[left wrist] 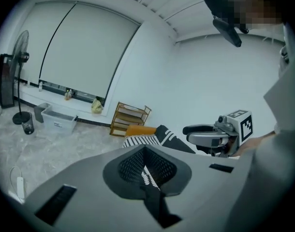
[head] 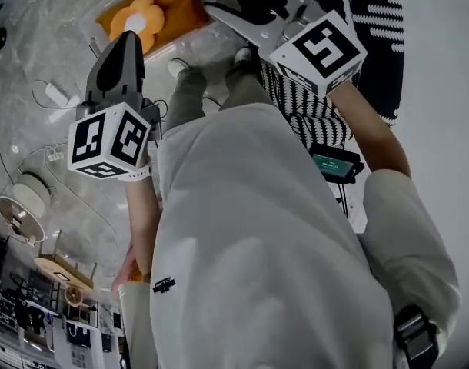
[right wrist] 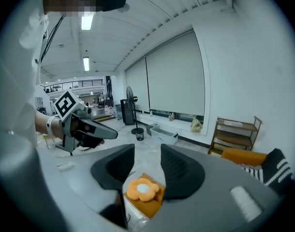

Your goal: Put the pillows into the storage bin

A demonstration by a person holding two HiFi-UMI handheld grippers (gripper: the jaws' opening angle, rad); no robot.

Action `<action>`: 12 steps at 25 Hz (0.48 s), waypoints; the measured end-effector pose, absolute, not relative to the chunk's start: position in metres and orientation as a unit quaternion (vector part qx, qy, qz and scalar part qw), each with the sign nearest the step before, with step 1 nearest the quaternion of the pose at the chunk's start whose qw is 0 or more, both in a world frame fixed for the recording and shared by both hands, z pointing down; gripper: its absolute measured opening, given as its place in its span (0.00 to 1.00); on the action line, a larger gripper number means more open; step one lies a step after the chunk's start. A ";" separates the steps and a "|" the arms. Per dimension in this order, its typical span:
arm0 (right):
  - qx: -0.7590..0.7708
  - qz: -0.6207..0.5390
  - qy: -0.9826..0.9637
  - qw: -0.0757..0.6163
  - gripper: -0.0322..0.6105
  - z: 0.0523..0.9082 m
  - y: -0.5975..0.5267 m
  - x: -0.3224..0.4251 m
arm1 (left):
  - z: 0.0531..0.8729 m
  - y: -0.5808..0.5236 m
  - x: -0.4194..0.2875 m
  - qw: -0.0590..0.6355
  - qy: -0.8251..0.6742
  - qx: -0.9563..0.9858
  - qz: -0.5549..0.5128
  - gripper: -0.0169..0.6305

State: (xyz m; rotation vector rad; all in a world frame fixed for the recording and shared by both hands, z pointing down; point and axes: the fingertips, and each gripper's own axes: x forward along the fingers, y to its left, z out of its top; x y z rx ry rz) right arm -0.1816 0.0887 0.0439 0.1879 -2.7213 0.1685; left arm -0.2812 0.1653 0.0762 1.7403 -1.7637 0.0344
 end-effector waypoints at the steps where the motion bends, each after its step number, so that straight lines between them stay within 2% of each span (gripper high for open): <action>1: 0.073 0.049 -0.977 0.195 0.32 0.031 0.091 -0.174 | 0.064 0.165 -0.277 0.318 -0.670 0.671 0.012 0.04; 4: 0.098 0.007 -0.979 0.178 0.22 -0.005 0.096 -0.156 | 0.032 0.165 -0.261 0.296 -0.660 0.691 0.002 0.04; 8: 0.138 0.006 -0.975 0.172 0.20 -0.027 0.106 -0.129 | 0.007 0.173 -0.241 0.279 -0.646 0.711 -0.012 0.04; 12: 0.174 0.011 -0.976 0.133 0.16 -0.051 0.108 -0.112 | -0.013 0.175 -0.227 0.264 -0.635 0.725 -0.019 0.04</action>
